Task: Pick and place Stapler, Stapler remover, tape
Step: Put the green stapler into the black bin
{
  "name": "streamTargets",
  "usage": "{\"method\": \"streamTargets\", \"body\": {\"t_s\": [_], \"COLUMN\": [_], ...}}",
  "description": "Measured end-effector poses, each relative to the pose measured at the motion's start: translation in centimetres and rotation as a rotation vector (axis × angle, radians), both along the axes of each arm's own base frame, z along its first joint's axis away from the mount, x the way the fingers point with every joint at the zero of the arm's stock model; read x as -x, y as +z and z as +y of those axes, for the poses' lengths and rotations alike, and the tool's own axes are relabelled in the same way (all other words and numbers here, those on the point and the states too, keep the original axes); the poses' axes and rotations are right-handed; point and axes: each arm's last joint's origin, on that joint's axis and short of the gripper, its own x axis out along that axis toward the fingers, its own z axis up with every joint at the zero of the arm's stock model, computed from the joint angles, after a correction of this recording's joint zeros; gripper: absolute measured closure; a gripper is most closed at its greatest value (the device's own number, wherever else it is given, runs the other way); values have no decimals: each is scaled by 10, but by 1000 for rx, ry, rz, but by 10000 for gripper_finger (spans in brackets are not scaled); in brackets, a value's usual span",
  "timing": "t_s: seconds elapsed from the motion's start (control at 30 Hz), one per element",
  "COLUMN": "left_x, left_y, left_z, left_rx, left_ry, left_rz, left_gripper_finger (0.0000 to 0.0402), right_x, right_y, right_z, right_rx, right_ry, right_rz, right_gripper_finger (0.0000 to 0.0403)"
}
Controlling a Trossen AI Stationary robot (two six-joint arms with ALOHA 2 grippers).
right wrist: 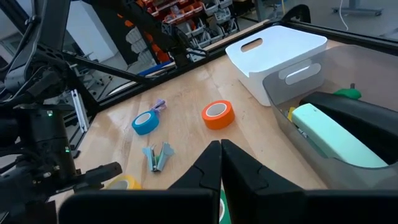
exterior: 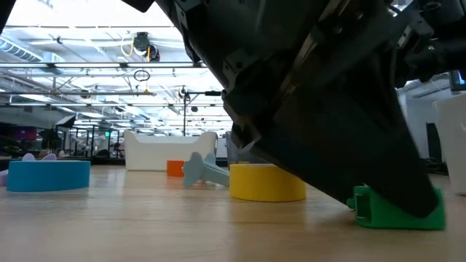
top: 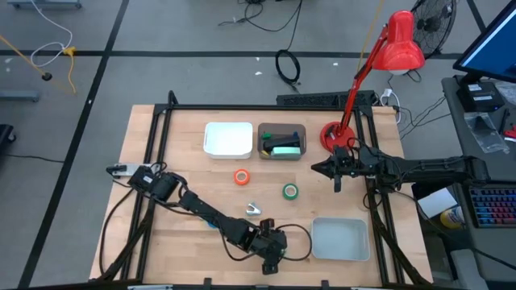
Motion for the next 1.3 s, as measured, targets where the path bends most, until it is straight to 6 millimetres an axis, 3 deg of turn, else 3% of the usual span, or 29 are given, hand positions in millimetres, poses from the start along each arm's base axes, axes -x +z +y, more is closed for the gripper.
{"method": "streamTargets", "body": {"t_s": [0.47,0.67,0.77,1.0,1.1,1.3], "left_x": [-1,-1,1,6,10,17], "left_y": [2,10,31,101,135,179], "left_z": [-8,-7,-1,32,52,103], "left_rx": [49,93,81,1,-49,-199], "left_ry": [-11,-28,-15,90,147,298], "left_rz": [-40,-41,-61,-190,-274,-353], "left_gripper_finger": [343,350,350,349,349,348], "right_x": [0,0,0,0,-1,-1], "right_y": [0,0,0,4,4,6], "right_z": [-1,-1,-1,-1,-1,-2], "right_rx": [2,-13,-25,-22,-21,-23], "right_ry": [-48,-49,-50,-52,-52,-53], "right_rz": [0,-2,-6,-42,-47,-64], "right_gripper_finger": [399,399,399,399,399,399]}}
